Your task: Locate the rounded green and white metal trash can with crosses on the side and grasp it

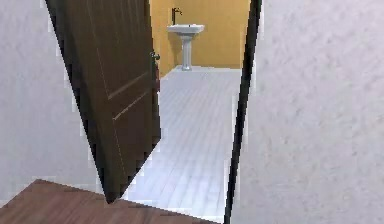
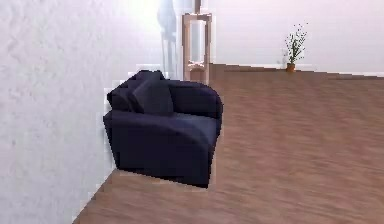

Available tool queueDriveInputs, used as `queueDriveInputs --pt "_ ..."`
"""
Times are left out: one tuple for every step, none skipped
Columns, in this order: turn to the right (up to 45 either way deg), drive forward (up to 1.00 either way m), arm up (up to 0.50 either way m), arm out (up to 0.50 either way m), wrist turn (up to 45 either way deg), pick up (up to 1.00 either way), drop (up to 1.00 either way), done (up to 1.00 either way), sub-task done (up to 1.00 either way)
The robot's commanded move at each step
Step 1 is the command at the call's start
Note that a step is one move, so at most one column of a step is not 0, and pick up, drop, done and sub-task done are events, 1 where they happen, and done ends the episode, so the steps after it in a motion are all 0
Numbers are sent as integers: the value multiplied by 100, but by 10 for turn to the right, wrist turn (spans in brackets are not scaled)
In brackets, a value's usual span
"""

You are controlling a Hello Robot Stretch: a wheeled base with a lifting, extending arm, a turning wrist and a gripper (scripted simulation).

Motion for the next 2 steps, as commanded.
queueDriveInputs --pt "0 90 0 0 0 0 0 0 0" --pt "120 0 0 0 0 0 0 0 0"
